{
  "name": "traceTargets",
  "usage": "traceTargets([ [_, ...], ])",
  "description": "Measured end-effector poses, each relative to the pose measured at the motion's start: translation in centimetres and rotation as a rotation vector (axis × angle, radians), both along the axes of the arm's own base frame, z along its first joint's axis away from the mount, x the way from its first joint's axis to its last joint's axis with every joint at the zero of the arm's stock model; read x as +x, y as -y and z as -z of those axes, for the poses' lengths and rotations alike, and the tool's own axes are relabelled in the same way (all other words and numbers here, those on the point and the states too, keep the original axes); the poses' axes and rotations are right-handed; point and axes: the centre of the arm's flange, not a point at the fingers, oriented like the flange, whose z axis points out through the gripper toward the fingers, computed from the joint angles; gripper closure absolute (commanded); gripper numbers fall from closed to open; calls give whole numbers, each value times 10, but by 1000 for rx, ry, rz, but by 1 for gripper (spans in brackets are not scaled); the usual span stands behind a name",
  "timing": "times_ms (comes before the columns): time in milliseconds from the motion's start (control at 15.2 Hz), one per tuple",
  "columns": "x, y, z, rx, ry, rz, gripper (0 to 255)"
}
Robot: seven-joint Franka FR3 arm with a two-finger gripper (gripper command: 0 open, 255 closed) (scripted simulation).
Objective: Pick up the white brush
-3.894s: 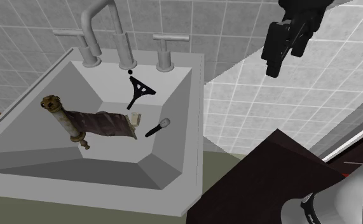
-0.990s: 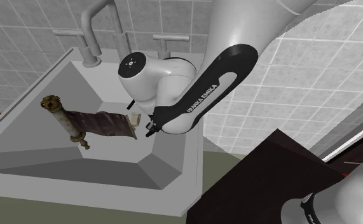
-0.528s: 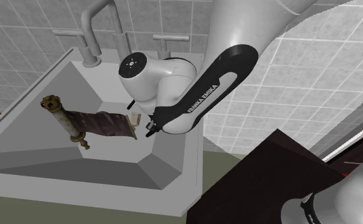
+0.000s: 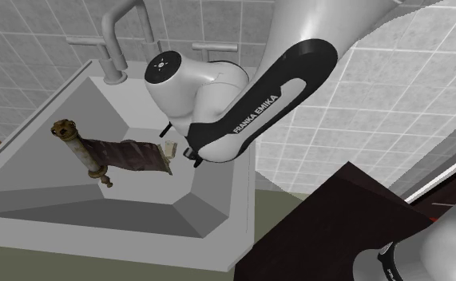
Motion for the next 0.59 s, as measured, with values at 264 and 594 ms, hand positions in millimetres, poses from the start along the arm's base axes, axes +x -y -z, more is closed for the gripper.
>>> traceTargets([
  [264,1,-3,-20,1,-1,-2,255],
  [594,0,-1,-45,0,-1,-1,255],
])
